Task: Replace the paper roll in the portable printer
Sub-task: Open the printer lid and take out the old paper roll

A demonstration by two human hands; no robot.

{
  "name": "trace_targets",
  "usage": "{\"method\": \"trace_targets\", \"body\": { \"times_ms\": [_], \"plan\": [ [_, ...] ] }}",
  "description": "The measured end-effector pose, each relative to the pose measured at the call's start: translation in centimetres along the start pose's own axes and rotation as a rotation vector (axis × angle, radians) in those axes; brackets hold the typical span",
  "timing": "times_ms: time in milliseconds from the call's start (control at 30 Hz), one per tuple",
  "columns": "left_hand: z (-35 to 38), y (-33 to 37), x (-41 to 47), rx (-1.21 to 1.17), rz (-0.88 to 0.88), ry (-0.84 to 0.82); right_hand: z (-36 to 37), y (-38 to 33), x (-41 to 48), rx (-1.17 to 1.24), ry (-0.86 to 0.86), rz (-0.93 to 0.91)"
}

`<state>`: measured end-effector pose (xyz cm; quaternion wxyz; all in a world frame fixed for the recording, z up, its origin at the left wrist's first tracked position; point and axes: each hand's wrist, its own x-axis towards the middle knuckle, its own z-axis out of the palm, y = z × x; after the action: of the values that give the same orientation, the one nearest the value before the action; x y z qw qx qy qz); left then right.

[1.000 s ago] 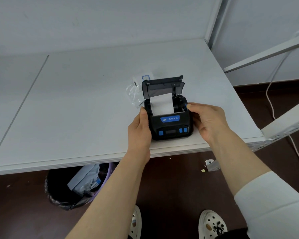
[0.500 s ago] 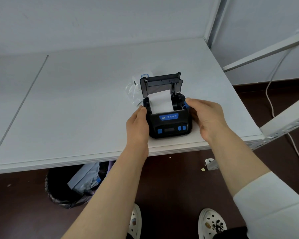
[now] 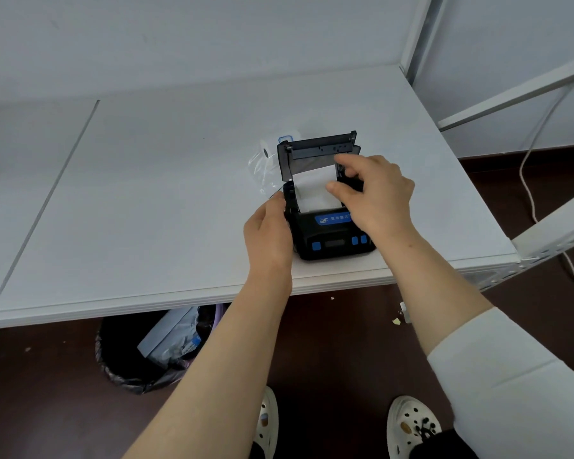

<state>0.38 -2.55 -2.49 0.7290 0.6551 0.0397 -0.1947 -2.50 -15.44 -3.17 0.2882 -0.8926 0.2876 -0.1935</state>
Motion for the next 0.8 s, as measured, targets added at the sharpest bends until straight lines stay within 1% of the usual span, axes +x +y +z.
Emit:
{"method": "trace_targets", "body": {
  "times_ms": [133, 200, 367, 467, 567, 667, 733, 800],
  "plan": [
    [0.0, 0.2, 0.0, 0.008, -0.006, 0.014, 0.3, -0.2, 0.0, 0.045, 0.057, -0.016],
    [0.0, 0.2, 0.0, 0.034, 0.023, 0.019, -0.1, -0.5, 0.0, 0.096, 0.078, -0.032],
    [-0.3, 1.3, -0.3, 0.145, 0.180, -0.020, -2.0, -2.7, -0.6, 0.534, 0.110, -0.052],
    [-0.6, 2.5, -0.8, 0.084, 0.203, -0.043, -3.1, -4.4, -1.7, 0.645, 0.117, -0.083],
    [-1.5, 3.2, -0.9, 0.041, 0.226, -0.044, -3.7, -6.2, -2.1, 0.731, 0.107, -0.026],
    [-2.6, 4.1, -1.1, 0.008, 0.183, 0.012, -3.6, -8.0, -2.0, 0.816, 0.047, 0.047],
    [-3.5, 4.4, -1.1, 0.009, 0.149, 0.045, -3.5, -8.6, -2.1, 0.836, 0.002, 0.076],
    [-4.8, 4.8, -0.6, -0.039, 0.097, 0.097, -3.4, -8.6, -2.3, 0.826, -0.004, 0.110]
  ]
}}
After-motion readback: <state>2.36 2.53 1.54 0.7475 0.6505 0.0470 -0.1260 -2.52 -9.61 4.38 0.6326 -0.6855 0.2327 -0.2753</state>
